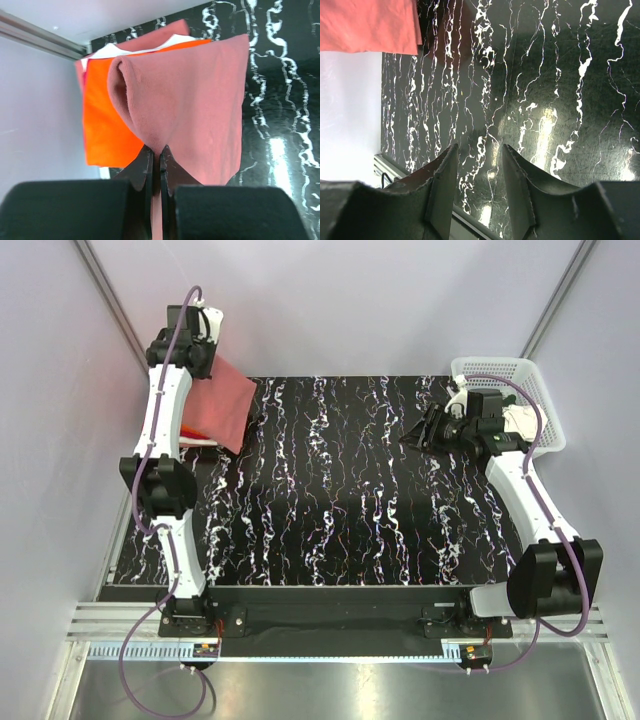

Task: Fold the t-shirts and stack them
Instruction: Neatly place the folded tshirt to the corner

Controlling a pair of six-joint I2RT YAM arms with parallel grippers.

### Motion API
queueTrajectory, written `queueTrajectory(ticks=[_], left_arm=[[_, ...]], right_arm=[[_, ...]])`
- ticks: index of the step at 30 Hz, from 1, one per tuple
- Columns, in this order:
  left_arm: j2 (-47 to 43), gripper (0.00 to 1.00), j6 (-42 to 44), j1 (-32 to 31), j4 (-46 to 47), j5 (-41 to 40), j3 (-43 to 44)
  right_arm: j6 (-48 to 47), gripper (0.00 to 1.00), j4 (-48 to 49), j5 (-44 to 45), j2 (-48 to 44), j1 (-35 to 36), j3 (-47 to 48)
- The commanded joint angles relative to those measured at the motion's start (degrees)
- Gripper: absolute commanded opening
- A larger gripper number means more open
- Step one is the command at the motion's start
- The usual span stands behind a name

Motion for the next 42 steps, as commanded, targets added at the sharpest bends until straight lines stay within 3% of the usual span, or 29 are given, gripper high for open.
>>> queueTrajectory(ticks=[1, 8, 12, 17, 19, 20, 21, 27, 30, 34, 37, 39, 40, 42], left_arm=[[-1.0, 0.00, 3.4, 0.8, 3.7, -3.7, 4.0], [0.6, 0.00, 3.6, 5.8, 11.0, -3.7, 0.7], [4.9, 0.00, 4.2, 8.0, 17.4, -8.8, 0.2], [9.0, 0.00, 9.4, 8.7, 33.0, -13.0, -4.8], [12.6, 0.09, 7.8, 9.6, 34.8, -14.3, -3.5], [13.9, 0.23, 6.3, 10.0, 34.9, -15.4, -2.3], [15.7, 0.49, 6.1, 10.2, 35.3, -16.5, -2.0], [13.1, 0.60, 4.8, 10.1, 37.9, -24.5, -6.4], [8.6, 0.75, 1.5, 10.1, 39.0, -25.0, -10.0], [4.1, 0.78, -5.3, 9.5, 35.3, -24.8, -12.0], [0.1, 0.78, -8.3, 7.9, 32.6, -22.5, -15.2], [-3.5, 0.78, -9.4, 6.3, 32.5, -16.2, -19.9], [-4.6, 0.77, -10.6, 6.0, 32.6, -9.3, -22.8], [-6.2, 0.74, -13.1, 6.0, 32.7, -6.2, -25.3]], right_arm=[[-0.6, 0.48, 2.7, -1.6, 0.8, -0.5, 2.5], [-0.4, 0.48, 2.8, -1.8, 1.2, -1.0, 2.4], [-0.5, 0.49, 3.0, -2.0, 1.8, -1.0, 2.0], [-0.5, 0.49, 2.9, -1.9, 3.5, -1.0, 2.2], [-0.4, 0.49, 2.9, -2.2, 4.2, -1.1, 2.3], [-0.5, 0.49, 2.9, -2.0, 4.4, -1.3, 2.3], [-0.5, 0.49, 2.8, -1.9, 4.7, -1.4, 2.4], [-0.7, 0.50, 3.0, -1.6, 5.2, -1.6, 2.7], [-1.2, 0.51, 2.8, -0.9, 3.8, -1.6, 2.6], [-1.6, 0.52, 2.8, -0.6, 2.3, -1.7, 2.6], [-1.5, 0.52, 2.8, -1.7, 1.8, -1.7, 2.1], [-1.3, 0.54, 2.9, -2.1, 0.8, -1.7, 1.4], [-1.4, 0.54, 2.9, -2.1, 0.4, -1.6, 1.0], [-1.3, 0.55, 2.8, -2.1, -0.5, -1.6, 0.7]])
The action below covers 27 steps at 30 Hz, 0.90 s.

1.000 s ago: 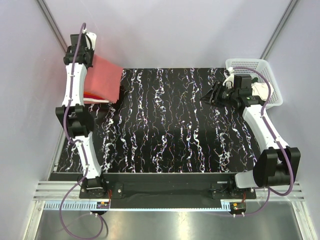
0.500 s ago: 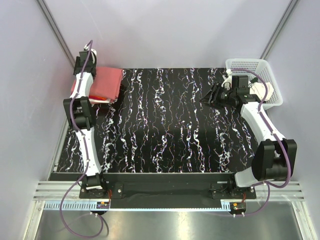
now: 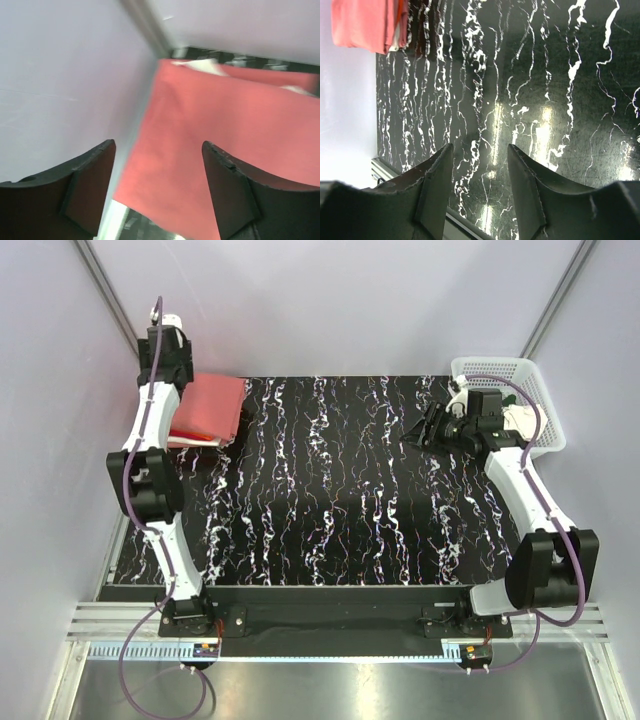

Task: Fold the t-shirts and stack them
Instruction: Neatly place the folded tshirt to the corner

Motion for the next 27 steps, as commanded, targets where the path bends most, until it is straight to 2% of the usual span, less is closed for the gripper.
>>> queueTrajectory(ticks=[1, 6, 11, 18, 24, 27], left_arm=[[-3.8, 0.72, -6.8, -1.1, -0.2, 10.6, -4.2], [0.4, 0.63, -7.6, 0.5, -3.7, 15.5, -3.9], [5.4, 0.60, -12.4, 5.5, -5.9, 17.8, -1.8], [10.6, 0.58, -13.7, 8.0, -8.6, 16.4, -2.9], [6.3, 0.60, -11.9, 8.1, -9.2, 17.0, 0.4], [0.2, 0.61, -13.3, 7.8, -10.4, 20.4, 1.3]], right_arm=[[-0.7, 0.55, 1.4, -2.1, -3.8, -0.3, 0.5], [-0.4, 0.56, 1.5, -2.4, -5.9, -0.3, -0.4], [-0.6, 0.57, 1.4, -2.1, -5.8, -0.3, 0.2], [-0.3, 0.58, 1.5, -2.6, -3.8, -0.3, 1.3], [-0.3, 0.58, 1.3, -2.3, -5.5, -0.3, 0.2], [0.6, 0.59, 1.3, -2.3, -5.9, -0.3, 0.3]])
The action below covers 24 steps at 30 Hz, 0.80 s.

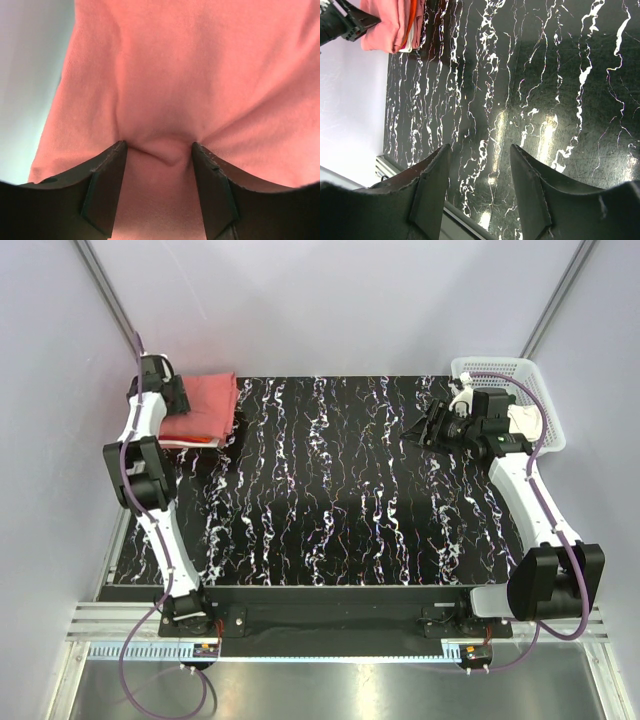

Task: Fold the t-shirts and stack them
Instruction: Neatly place the folded tshirt to the corner, then reset both grippers

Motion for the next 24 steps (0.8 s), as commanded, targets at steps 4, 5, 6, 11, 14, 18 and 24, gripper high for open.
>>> queueTrajectory(ticks=[4, 5, 6, 11, 14, 18, 24], left_arm=[[-15.2, 0.67, -1.4, -1.0, -4.2, 3.1, 0.8], [-18.2, 0.68, -1.8, -1.6, -4.7, 3.4, 0.2], [-19.8, 0.68, -2.2, -2.0, -5.8, 5.2, -0.5], [-31.3, 0.66, -6.6, -6.7, -6.1, 16.7, -12.1], [-38.6, 0.67, -4.8, -15.1, -6.1, 18.3, -19.8], [-47.0, 0.67, -5.6, -28.7, -0.2, 23.7, -29.5], [-51.9, 0.99, -7.6, -43.3, 9.0, 28.5, -36.4]], right_arm=[[1.5, 0.59, 0.9, -0.8, -3.2, -0.2, 0.5], [2.0, 0.59, 0.5, -0.8, -3.9, -0.3, 0.4], [2.2, 0.59, 0.3, -1.3, -4.2, -0.2, 0.3], [2.3, 0.99, -1.7, -1.9, -6.8, -0.2, 0.5], [2.0, 1.00, -4.5, -1.1, -7.7, -0.3, 1.1], [5.1, 1.00, -7.0, 2.7, -9.9, -0.3, 1.9], [8.8, 1.00, -8.2, 3.7, -15.4, -0.3, 2.0]])
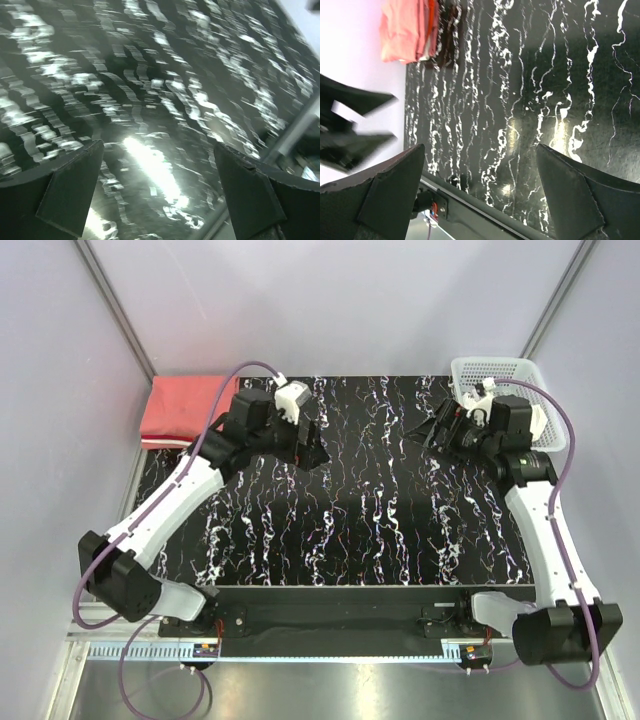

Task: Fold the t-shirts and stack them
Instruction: Reset both grippers

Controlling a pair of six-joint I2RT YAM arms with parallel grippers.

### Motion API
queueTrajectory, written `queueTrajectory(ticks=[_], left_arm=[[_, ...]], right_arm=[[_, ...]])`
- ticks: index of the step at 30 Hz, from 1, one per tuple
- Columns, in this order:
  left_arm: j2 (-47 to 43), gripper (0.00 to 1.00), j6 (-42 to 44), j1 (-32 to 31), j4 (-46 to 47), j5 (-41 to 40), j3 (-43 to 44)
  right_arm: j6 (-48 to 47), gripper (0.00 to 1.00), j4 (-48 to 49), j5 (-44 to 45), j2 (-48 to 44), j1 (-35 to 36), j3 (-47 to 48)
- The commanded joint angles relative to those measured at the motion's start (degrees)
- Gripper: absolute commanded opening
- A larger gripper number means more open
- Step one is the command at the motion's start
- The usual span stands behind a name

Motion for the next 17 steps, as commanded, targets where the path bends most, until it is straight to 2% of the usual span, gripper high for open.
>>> queueTrajectory(ticks=[1, 6, 8, 17], left_arm=[[-2.9, 0.99, -2.0, -2.7, 9.0, 5.7, -0.3], [-3.7, 0.99, -1.9, -3.5, 9.7, 8.4, -1.8], [-5.9, 0.99, -2.5, -3.4, 12.5, 8.3, -3.7], [-11.1, 0.99, -2.7, -2.4, 15.3, 8.1, -7.7]], right_arm=[[2.3, 1.00, -0.9, 0.9, -5.1, -0.2, 1.7], [1.8, 1.00, -1.7, 2.2, -9.8, -0.2, -0.7], [1.6, 1.00, -1.7, 3.1, -10.9, -0.2, -1.2], [-1.0, 1.00, -1.7, 4.4, -12.4, -0.1, 0.4]])
